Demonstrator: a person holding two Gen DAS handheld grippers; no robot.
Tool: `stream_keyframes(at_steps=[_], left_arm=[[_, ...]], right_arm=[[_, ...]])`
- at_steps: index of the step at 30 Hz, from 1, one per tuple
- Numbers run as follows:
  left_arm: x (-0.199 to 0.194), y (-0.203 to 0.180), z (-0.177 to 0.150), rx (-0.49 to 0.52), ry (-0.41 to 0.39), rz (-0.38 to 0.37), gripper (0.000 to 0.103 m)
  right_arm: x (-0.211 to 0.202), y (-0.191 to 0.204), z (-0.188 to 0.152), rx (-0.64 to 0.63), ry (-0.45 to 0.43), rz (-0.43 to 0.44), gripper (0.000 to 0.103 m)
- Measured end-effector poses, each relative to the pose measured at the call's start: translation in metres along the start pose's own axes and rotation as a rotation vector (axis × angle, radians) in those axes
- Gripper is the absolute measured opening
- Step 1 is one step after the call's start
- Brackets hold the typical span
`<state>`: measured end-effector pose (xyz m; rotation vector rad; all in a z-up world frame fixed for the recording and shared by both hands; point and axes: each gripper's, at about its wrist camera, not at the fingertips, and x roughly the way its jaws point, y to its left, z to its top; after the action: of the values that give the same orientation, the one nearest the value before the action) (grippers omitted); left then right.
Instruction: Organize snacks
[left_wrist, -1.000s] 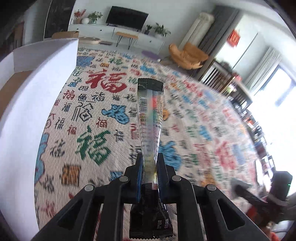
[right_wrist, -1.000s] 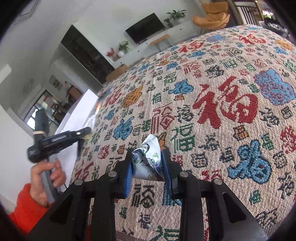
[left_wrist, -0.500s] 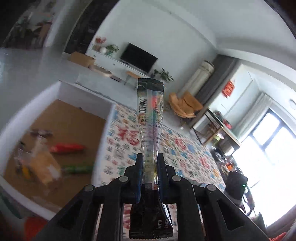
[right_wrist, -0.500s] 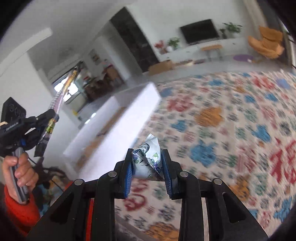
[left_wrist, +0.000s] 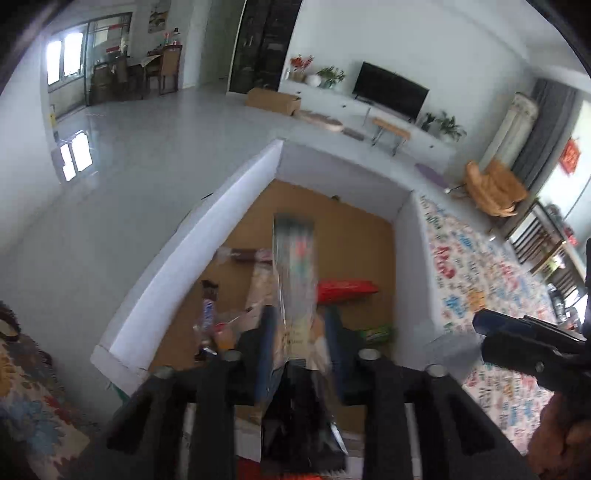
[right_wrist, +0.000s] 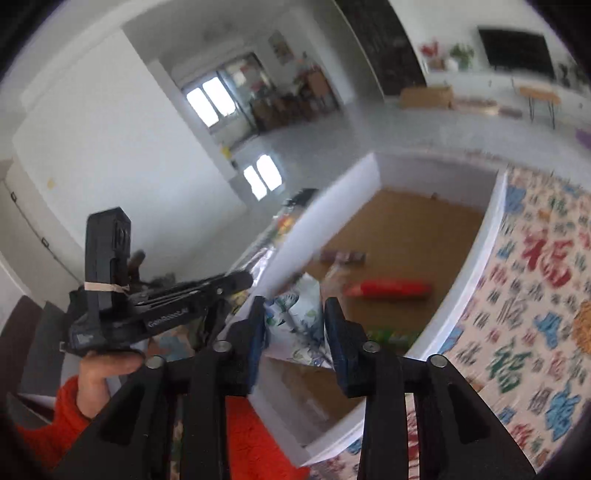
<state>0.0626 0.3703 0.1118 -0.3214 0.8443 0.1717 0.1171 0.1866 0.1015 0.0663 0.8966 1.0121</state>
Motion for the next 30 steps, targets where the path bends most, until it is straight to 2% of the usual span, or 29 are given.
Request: stream_keyframes(at_steps=[1,3,5,7,8,12,15,19,24,30], left_arm=[[0.003,0.000,-0.005,0.003,-0.003,0.018,0.064],[0.001,-0.001,-0.012,0.009,-0.045,0.060,0.078],[-0.006,-0.003,-0.017,0.039,-0.102,0.094,0.083],[-0.013,-0.010,-0.020,0.074,-0.139,0.141,0.095],[-0.016,-0.013,-0.022,0.094,-0.162,0.175,0.097],[-0.036,-0.037,-0.028,0.168,-0.265,0.355,0.103],[-0.032,-0.041,-0.032,0.162,-0.251,0.473,0.103],[-0.018,-0.035,-0.039,0.139,-0.172,0.455,0.103],[-0.015,-0.036,-0.050,0.159,-0.181,0.497,0.103],[-0.018,-0.032,-0.053,0.125,-0.146,0.439,0.103]], right_arm=[[0.011,-0.001,-0.002,0.018,0.039,-0.009,0.060],[0.020,-0.008,-0.005,0.047,0.058,-0.035,0.060],[0.016,-0.014,-0.009,0.065,0.043,-0.062,0.060],[0.009,-0.019,-0.010,0.074,0.024,-0.089,0.062],[0.007,-0.020,-0.010,0.072,0.018,-0.105,0.062],[0.003,-0.012,-0.008,0.015,-0.006,-0.182,0.065],[-0.003,-0.005,-0.009,-0.017,-0.024,-0.219,0.067],[-0.004,0.006,-0.010,-0.073,-0.028,-0.279,0.068],[0.002,0.017,-0.013,-0.144,-0.001,-0.372,0.072],[0.006,0.016,-0.014,-0.135,0.029,-0.411,0.072]])
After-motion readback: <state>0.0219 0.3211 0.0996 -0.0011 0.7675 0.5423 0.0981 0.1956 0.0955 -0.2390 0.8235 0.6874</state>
